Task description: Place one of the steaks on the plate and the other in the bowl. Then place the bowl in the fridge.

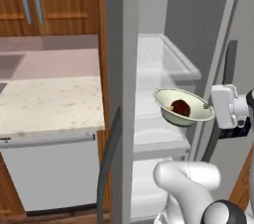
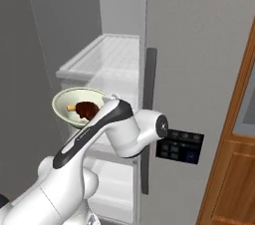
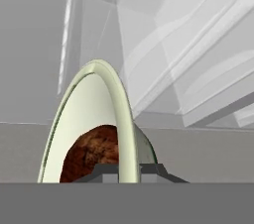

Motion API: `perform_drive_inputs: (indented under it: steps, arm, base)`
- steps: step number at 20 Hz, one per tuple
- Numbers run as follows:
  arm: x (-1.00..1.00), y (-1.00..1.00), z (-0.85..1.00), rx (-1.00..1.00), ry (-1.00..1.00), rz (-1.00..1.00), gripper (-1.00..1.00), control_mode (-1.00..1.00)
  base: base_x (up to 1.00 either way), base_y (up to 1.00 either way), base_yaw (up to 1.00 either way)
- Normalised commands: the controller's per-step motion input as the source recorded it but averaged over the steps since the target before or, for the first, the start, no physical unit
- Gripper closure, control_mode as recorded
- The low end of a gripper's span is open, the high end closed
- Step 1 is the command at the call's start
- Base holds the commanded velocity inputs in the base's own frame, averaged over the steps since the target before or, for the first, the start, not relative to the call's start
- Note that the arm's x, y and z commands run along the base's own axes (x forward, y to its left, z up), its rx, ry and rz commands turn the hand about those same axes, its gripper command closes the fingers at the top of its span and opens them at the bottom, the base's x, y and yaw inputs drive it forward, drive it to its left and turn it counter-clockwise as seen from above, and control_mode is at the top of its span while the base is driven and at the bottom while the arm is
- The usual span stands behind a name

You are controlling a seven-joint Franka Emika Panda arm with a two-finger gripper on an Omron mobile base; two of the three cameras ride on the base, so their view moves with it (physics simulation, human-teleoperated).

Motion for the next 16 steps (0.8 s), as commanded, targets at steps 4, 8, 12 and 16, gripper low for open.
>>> perform_drive_inputs:
  steps: [4,8,12,16]
  arm:
    - [0.00,0.00,0.00,0.00,0.00,0.00,1.00,1.00]
    - [0.00,0.00,0.00,0.00,0.00,0.00,1.00,1.00]
    - [0.00,0.00,0.00,0.00,0.00,0.00,1.00,1.00]
    - [0.00,0.00,0.00,0.00,0.00,0.00,1.00,1.00]
  base:
    - [0.58,0.50,-0.24]
    - [0.52,0.47,-0.19]
    - [0.42,0.57,-0.20]
    - [0.18,0.36,-0.06]
